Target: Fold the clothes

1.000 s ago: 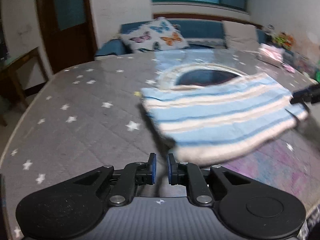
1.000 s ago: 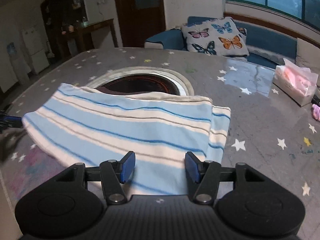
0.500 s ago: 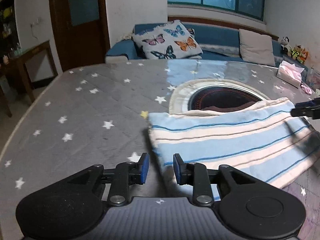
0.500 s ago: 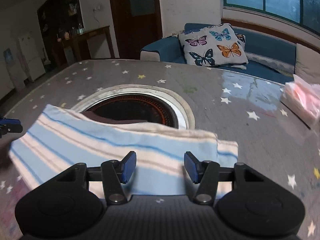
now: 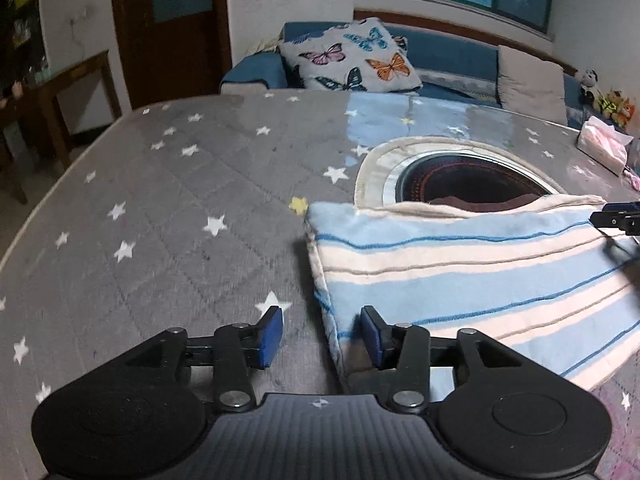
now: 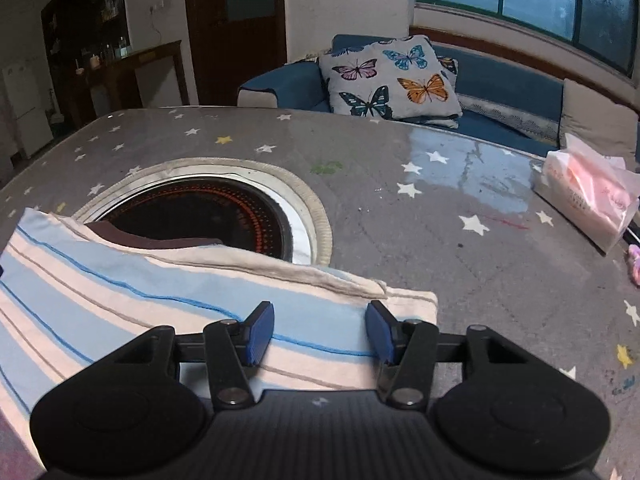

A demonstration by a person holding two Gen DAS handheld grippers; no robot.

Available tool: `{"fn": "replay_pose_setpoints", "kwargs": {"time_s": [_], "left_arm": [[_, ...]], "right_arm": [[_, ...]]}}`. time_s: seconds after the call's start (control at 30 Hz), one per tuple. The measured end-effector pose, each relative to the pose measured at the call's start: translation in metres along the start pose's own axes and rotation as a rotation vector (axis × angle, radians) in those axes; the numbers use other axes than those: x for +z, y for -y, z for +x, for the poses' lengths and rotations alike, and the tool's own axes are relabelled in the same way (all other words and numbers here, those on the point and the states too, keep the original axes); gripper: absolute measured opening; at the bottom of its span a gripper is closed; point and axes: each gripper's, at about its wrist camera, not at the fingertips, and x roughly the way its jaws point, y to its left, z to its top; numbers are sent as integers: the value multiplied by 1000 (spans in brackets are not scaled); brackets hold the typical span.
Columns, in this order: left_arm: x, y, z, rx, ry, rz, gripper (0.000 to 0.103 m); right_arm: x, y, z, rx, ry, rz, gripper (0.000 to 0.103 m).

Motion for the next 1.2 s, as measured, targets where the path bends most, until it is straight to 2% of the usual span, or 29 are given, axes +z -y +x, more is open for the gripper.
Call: {"fn": "replay_pose_setpoints", "kwargs": {"time_s": [0.17,0.4,0.5,0.63,0.83,1.0,1.2], "left_arm": [[-8,-3,-4,-62,-35,-81,50],[-12,-1,-10,-91,-64,-136,50],[-15,1,-13,-95,-70,-143,50],[-19,3,-15,-123,-70,-161,48],[-15,3,-20,-134,-68,-172,23],[-7,12,-31,-134,-47,-159,18],[5,42,-46,-154,2,-74,18]], "right_arm": [[1,-17,-14,3,23,-36,53],[-8,-61,-29,85,7,-146,53],[-10,-76,-33,122,9,-155,58],[-13,-97,-36,165,15,-166,58],[-15,-122,-42,220,7,-205,58],[-4,-134,-49,270,0,-201,58],[21,-141,-54,355,-9,-146,58]]}}
